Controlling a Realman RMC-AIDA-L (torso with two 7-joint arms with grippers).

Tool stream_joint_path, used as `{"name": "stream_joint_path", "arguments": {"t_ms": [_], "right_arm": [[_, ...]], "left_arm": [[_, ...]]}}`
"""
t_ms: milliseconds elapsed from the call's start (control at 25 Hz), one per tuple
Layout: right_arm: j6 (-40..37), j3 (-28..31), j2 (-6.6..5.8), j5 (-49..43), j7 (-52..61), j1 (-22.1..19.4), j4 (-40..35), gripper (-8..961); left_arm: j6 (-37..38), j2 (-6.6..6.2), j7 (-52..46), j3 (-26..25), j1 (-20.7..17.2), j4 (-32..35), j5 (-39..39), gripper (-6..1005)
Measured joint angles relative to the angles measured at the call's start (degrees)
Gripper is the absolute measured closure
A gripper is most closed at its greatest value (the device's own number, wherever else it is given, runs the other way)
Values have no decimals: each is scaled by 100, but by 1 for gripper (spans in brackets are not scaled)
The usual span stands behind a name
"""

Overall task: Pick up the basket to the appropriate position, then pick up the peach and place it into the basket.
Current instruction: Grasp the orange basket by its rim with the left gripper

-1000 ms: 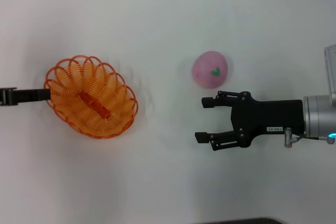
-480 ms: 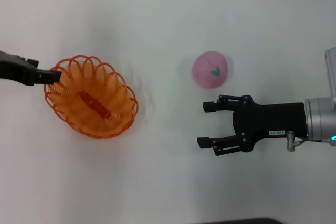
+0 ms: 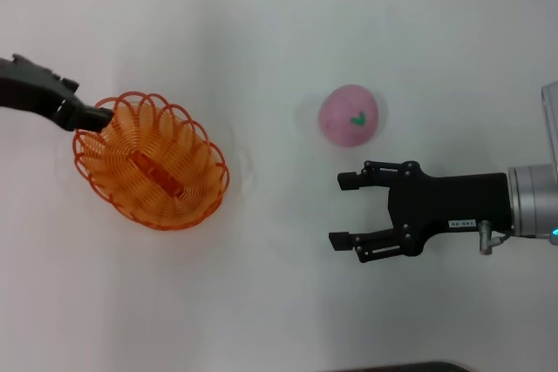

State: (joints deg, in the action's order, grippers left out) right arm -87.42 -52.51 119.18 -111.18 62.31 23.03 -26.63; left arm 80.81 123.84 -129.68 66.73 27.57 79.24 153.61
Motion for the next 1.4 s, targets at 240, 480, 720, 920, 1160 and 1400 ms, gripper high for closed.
{"name": "stream_joint_path", "arguments": {"t_ms": [240, 480, 720, 920, 1160, 1400], "right_arm": [[-20, -5, 0, -33, 0, 5, 0, 28], [-63, -5, 0, -38, -1, 8, -1, 29], [-74, -5, 8, -38, 0, -13, -56, 29], [-74, -5, 16, -38, 0, 0, -59, 29], [-74, -5, 18, -35, 0, 12, -62, 28], [-74, -5, 18, -35, 72, 32, -71, 29]], "left_arm": [[28, -12, 27, 321, 231, -363, 76, 368], [-265, -9, 57, 310, 422, -799, 319, 368], [-269, -1, 57, 305, 433, -714, 307, 368], [-197, 1, 16, 283, 447, -642, 316, 369], [-332, 0, -87, -53, 460, -587, 334, 369], [-515, -12, -171, -199, 486, -632, 475, 378]]}}
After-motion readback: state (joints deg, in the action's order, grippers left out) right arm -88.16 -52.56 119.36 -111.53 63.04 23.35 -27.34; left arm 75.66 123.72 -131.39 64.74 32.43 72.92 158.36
